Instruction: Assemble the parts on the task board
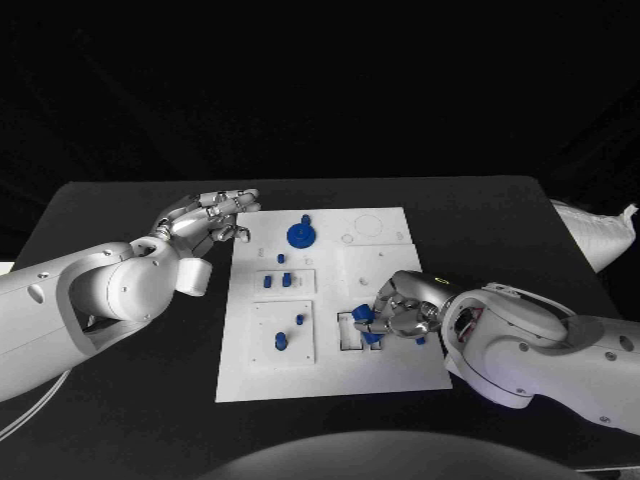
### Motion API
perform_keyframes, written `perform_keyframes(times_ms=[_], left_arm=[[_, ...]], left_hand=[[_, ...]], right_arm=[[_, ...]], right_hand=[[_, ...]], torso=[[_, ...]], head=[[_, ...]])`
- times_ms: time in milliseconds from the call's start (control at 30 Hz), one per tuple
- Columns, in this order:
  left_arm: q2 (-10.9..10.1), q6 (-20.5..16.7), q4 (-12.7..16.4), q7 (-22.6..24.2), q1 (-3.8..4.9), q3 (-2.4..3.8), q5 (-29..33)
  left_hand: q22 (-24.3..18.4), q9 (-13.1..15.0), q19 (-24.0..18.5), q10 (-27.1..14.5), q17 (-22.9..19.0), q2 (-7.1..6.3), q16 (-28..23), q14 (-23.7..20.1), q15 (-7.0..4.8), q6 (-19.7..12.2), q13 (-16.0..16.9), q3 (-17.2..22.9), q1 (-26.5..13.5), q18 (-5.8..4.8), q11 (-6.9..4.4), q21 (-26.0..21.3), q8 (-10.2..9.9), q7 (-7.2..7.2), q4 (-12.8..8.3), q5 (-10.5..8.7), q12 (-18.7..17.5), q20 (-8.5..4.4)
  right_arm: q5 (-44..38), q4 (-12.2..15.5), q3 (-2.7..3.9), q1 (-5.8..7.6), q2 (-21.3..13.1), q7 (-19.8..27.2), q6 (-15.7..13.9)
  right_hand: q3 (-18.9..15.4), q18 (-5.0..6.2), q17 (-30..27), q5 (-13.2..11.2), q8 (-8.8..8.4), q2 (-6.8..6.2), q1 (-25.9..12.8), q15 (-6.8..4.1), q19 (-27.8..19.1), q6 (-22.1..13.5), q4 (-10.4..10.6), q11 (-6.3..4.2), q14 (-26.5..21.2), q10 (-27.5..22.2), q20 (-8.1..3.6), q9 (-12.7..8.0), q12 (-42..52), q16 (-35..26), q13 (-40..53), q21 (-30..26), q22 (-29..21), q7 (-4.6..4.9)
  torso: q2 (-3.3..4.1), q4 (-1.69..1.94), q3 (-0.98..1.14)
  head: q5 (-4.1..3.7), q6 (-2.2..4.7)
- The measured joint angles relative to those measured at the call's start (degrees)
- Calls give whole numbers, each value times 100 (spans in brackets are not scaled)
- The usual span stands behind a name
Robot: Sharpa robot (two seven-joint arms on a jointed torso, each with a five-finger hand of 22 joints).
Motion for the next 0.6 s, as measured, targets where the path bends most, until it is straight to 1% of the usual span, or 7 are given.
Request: perform_keyframes(times_ms=[167, 233, 333, 433, 500, 533, 600], left_arm=[[-1, 0, 10, -1, 0, 0, 0], [-1, 0, 16, -1, 0, 0, 0], [-1, 0, 17, -1, 0, 0, -1], [-1, 0, 18, -1, 0, 0, -1], [-1, 0, 19, -1, 0, 0, -1], [-1, 0, 19, -1, 0, 0, -1], [-1, 0, 20, -1, 0, 0, -1]], left_hand=[[0, 0, 0, 0, 0, 0, 0, 0, 0, 0, 0, 0, 0, 0, 0, 0, 0, 0, 0, 0, 0, 0], [0, 0, 0, 0, 0, 0, 0, 0, 0, 0, 0, 0, 0, 0, 0, 0, 0, 0, 0, 0, 0, 0], [0, 0, 0, 0, 0, 0, 0, 0, 0, 0, -1, 0, 0, 0, 0, 0, 0, 0, 0, 0, 0, 0], [0, 0, 0, 0, 0, 0, 0, 0, 0, 0, -1, 0, 0, 0, 0, 0, 0, 0, 0, 0, 0, 0], [-1, 0, 0, 0, 0, 0, 0, 0, 0, 0, -1, 0, 0, 0, 0, 0, 0, 0, 0, 0, 0, 0], [-2, 0, 0, -12, -6, 0, 0, 0, 0, 0, -1, 0, 0, 0, 12, 0, 0, 0, 0, 0, 19, 0], [-8, 0, -5, -21, -10, 0, 0, 0, 0, 0, 3, -9, 0, -1, 21, 0, 0, 0, -9, -7, 28, 5]], right_arm=[[141, -75, -1, -1, 152, -23, 100], [178, -105, 1, 1, 205, -27, 129], [206, -141, 5, 3, 252, -31, 156], [217, -177, 7, 5, 292, -32, 174], [220, -203, 7, 5, 318, -38, 190], [220, -215, 6, 4, 325, -44, 198], [222, -240, 2, 0, 344, -57, 216]], right_hand=[[-28, 0, -1, 1, 68, 65, -65, -21, -21, 6, 4, -20, 21, -20, -21, 13, -29, 0, 1, 0, 6, 5], [-42, 0, -1, 1, 91, 85, -85, -21, -21, 6, -6, -20, 21, -21, -21, 291, -54, 0, 1, 22, 6, 5], [-66, 0, -1, 1, 112, 86, -86, -20, -21, 6, -1, -20, 21, -21, -21, 302, -66, 0, 0, 22, 6, 4], [-123, 0, -1, -15, 123, 125, -128, -24, -21, 7, 0, -20, 17, -21, -21, 414, -97, 0, 0, 22, 12, 4], [-257, 0, -1, -333, 154, 192, -283, -39, -7, 39, -12, -20, 2, -21, -35, 497, -129, -1, 1, 22, 24, -24], [-352, 0, -1, -611, 169, 202, -439, -41, 0, 182, -13, -33, 0, -9, -41, 545, -161, 0, 1, 22, 26, -148], [-502, 0, -1, -1039, 138, 169, -596, -52, 0, 297, -9, -42, -10, -1, -41, 581, -200, -1, -16, 22, 26, -241]], torso=[[0, -2, -1], [0, -5, 1], [1, -5, 2], [2, -6, 5], [3, -9, 9], [3, -10, 10], [7, -11, 13]], head=[[21, 4], [29, 7], [36, 8], [43, 4], [52, 2], [53, 1], [58, -2]])
